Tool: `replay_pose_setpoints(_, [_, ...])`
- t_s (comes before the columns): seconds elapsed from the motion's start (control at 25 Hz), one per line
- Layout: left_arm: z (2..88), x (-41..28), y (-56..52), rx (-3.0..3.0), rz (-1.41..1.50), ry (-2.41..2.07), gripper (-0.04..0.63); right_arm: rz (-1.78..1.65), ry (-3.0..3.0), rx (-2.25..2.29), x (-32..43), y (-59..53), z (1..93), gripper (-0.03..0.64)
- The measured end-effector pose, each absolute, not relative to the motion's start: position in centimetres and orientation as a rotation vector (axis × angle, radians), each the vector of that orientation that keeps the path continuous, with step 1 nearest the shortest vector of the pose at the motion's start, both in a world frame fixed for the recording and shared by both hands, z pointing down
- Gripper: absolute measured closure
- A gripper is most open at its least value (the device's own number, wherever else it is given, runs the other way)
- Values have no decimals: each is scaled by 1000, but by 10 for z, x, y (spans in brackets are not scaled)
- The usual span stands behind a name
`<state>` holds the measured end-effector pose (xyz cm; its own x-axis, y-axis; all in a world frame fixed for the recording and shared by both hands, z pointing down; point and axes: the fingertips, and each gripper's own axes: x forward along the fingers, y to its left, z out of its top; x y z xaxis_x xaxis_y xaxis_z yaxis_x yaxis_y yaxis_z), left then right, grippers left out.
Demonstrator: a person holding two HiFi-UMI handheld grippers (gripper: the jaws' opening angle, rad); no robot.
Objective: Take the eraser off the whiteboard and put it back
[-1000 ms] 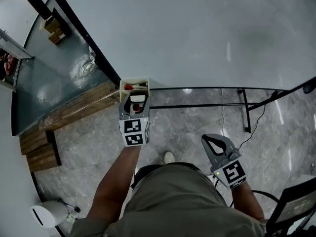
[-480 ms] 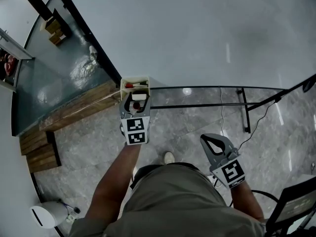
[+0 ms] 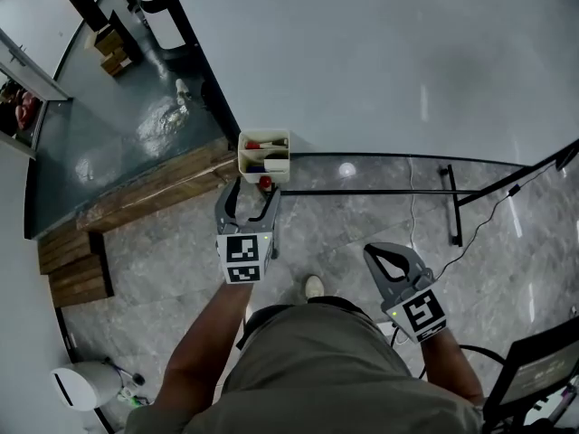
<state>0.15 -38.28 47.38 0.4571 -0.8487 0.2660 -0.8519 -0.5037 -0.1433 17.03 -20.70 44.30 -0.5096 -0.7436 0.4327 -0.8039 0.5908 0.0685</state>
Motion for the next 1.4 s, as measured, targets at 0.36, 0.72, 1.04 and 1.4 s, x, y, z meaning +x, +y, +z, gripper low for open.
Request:
replay_pose_setpoints(0.36, [417,-103,-268,2743,365,-1473,273,107,-2446,1214,85,-167,424,614])
replay_pose_setpoints(0.72, [391,-224,-128,2780,317,-1396,520,99,-2370,1350,13,-79,391,614])
replay_pose_setpoints(1.04, [416,-227,-75,2774,327,-1247,592,106,-2325,1372,19,-26,396,614])
replay_pose_setpoints(1.4, [385,-195,40,2798,320,-1253,592,62,-2466,1186,8,69,389,614])
